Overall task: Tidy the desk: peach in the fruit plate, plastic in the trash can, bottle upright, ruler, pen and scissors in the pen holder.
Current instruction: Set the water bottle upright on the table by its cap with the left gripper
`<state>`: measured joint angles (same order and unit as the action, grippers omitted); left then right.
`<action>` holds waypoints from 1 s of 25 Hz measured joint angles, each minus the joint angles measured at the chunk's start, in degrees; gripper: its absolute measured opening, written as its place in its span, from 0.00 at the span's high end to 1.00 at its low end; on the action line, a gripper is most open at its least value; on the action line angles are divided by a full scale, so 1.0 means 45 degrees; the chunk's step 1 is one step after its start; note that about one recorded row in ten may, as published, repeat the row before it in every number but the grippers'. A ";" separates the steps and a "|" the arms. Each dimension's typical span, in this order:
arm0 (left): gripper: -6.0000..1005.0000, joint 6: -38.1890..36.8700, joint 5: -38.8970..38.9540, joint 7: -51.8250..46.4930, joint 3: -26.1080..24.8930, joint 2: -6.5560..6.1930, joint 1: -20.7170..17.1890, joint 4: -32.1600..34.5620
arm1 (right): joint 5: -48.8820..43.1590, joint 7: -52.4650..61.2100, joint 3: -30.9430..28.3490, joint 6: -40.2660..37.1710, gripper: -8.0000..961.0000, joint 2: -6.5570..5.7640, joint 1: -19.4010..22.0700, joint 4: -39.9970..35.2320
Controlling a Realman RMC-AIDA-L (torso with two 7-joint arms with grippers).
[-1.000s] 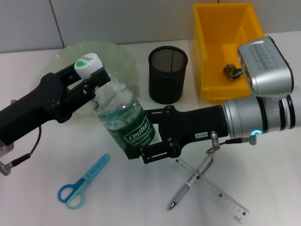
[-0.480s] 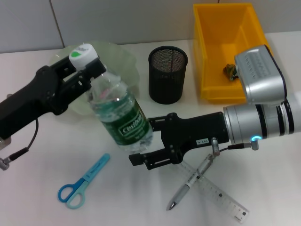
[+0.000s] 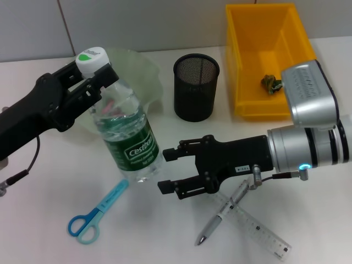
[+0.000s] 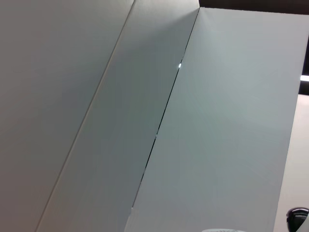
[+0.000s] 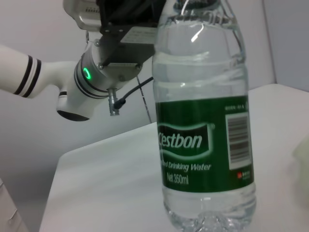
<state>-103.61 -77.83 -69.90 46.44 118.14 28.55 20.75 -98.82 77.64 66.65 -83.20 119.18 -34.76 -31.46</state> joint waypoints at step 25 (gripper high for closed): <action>0.56 0.2482 -0.0046 0.3038 -0.1111 -0.0010 -0.1511 0.1014 | 0.0992 -0.1595 -0.0437 0.0298 0.20 0.0039 0.1083 0.0234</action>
<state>-92.44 -78.03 -56.23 41.44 118.09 21.75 25.31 -94.36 70.46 64.68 -81.86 119.35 -29.89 -30.41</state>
